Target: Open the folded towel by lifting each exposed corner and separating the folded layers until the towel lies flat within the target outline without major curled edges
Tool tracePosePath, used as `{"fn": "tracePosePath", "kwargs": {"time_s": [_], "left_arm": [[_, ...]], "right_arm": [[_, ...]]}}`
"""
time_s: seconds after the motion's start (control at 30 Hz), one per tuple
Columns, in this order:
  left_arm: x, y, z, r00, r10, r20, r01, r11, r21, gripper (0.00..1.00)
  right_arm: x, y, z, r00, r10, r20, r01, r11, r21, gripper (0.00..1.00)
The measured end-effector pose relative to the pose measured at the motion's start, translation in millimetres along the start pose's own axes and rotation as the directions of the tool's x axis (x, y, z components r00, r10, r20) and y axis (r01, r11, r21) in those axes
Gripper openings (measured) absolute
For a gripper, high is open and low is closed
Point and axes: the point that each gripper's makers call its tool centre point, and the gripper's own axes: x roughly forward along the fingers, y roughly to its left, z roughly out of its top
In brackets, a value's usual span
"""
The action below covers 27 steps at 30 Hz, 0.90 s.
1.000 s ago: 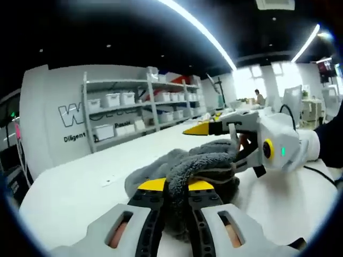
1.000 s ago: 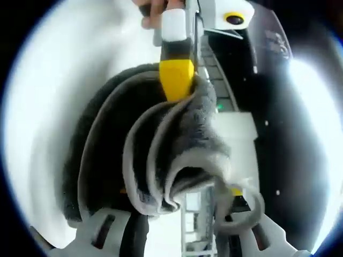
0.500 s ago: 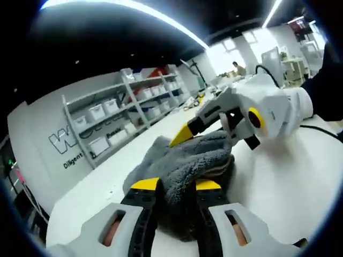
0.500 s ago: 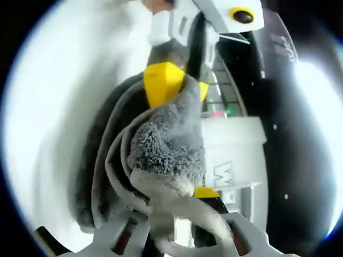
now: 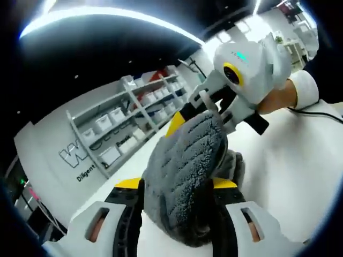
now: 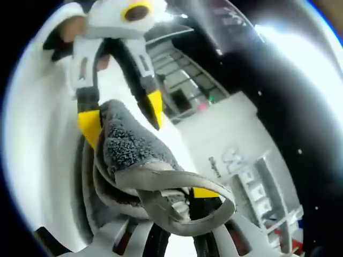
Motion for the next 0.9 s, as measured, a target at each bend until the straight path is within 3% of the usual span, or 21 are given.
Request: {"fn": "tracePosePath", "kwargs": {"time_s": [0.13,0.37,0.5,0.7,0.9], "left_arm": [[0.3,0.2,-0.1,1.000,0.004,0.005,-0.004,1.000,0.007,0.49],[5.4,-9.4,2.3,1.000,-0.002,0.010,0.001,0.999,0.035,0.52],[3.5,-3.8,20.5,0.993,0.063,0.095,-0.070,0.995,0.067,0.52],[3.9,-2.2,27.7,0.989,0.090,0.119,-0.099,0.993,0.065,0.49],[12.0,-11.7,23.7,0.990,0.092,0.105,-0.099,0.993,0.060,0.49]], "right_arm": [[-0.1,0.3,0.7,1.000,0.002,0.001,-0.002,0.999,0.045,0.05],[0.5,-3.2,5.0,1.000,0.004,0.019,-0.008,0.977,0.213,0.06],[1.0,-3.9,8.8,0.999,0.004,0.037,-0.015,0.956,0.294,0.06],[1.2,-7.4,14.2,0.998,-0.023,0.053,0.002,0.931,0.366,0.06],[4.1,-1.1,23.3,0.998,-0.025,0.062,-0.001,0.923,0.385,0.07]]}}
